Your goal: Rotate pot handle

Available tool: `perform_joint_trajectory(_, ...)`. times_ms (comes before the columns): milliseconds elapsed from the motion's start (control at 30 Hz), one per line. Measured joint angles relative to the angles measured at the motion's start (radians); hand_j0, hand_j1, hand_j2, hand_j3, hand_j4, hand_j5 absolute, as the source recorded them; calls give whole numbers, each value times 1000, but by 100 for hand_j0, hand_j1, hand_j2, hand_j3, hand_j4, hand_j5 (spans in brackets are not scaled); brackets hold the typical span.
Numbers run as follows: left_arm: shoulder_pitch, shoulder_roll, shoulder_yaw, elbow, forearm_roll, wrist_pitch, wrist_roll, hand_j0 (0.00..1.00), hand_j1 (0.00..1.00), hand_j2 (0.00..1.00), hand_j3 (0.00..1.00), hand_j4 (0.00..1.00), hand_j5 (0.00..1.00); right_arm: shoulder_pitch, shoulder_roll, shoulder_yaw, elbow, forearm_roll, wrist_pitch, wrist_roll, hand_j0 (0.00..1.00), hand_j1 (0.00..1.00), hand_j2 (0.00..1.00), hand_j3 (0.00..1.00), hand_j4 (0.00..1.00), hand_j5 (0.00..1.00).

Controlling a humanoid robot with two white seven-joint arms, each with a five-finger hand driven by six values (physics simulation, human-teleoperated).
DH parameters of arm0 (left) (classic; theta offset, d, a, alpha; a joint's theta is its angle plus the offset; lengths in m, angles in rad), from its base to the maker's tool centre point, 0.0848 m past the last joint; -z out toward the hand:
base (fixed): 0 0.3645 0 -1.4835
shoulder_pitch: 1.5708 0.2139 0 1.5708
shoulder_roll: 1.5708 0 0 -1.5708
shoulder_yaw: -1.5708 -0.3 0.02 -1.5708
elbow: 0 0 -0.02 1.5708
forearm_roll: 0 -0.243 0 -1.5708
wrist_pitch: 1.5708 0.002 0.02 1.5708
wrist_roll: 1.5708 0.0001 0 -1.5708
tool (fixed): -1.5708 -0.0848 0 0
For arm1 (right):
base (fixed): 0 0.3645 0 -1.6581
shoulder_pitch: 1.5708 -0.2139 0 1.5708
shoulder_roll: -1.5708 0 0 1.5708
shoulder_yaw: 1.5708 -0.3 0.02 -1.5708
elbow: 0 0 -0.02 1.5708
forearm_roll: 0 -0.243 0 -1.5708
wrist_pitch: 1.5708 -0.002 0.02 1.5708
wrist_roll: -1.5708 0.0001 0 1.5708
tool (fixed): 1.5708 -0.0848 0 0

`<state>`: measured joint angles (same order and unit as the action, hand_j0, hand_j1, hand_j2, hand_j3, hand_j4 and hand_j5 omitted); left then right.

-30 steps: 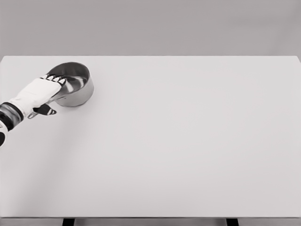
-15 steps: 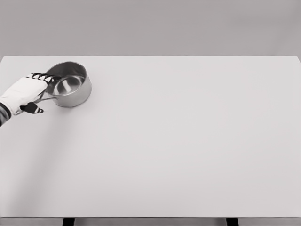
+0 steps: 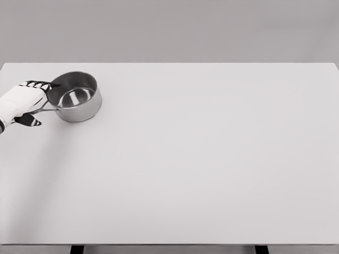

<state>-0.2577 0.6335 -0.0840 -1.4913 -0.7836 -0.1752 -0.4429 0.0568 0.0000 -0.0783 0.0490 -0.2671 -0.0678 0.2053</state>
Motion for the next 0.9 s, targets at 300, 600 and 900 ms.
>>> perform_joint_trajectory(300, -12, -1, 20, 32, 0, 1, 13, 100, 100, 100, 100, 100, 100, 0, 0, 0, 0, 0, 0, 0, 100, 100, 100, 100, 100, 100)
perform_joint_trajectory(600, -38, -1, 43, 73, -5, 2, 15, 100, 100, 100, 100, 100, 100, 0, 0, 0, 0, 0, 0, 0, 100, 100, 100, 100, 100, 100)
perform_joint_trajectory(900, -66, -7, 43, 132, -21, 2, 36, 100, 100, 100, 100, 100, 100, 0, 0, 0, 0, 0, 0, 0, 100, 100, 100, 100, 100, 100)
